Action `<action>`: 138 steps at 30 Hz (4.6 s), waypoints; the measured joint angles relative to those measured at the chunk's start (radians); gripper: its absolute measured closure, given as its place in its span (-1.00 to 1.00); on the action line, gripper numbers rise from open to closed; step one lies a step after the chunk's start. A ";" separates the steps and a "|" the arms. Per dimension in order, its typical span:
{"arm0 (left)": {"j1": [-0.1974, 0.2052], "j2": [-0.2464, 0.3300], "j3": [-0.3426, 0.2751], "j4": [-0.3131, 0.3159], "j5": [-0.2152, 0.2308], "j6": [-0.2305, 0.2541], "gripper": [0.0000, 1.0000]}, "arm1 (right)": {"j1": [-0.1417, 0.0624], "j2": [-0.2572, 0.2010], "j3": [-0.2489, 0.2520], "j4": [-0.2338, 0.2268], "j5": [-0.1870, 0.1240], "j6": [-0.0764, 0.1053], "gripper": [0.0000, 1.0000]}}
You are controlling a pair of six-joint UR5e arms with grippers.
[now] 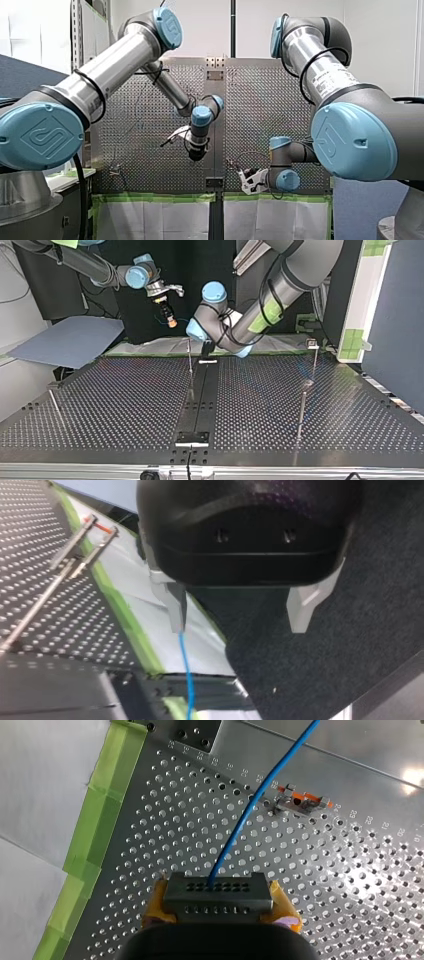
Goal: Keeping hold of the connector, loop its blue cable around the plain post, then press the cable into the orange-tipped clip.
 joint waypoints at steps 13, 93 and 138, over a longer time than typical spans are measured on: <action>0.007 -0.038 0.125 -0.112 0.061 -0.092 -1.00 | 0.002 0.000 0.000 -0.001 -0.013 -0.002 1.00; 0.088 -0.380 0.224 0.130 0.120 -0.141 -1.00 | 0.014 0.001 -0.005 0.001 -0.012 -0.008 1.00; 0.085 -0.431 0.189 0.432 0.124 -0.232 0.58 | 0.016 0.002 -0.009 0.001 -0.011 -0.004 1.00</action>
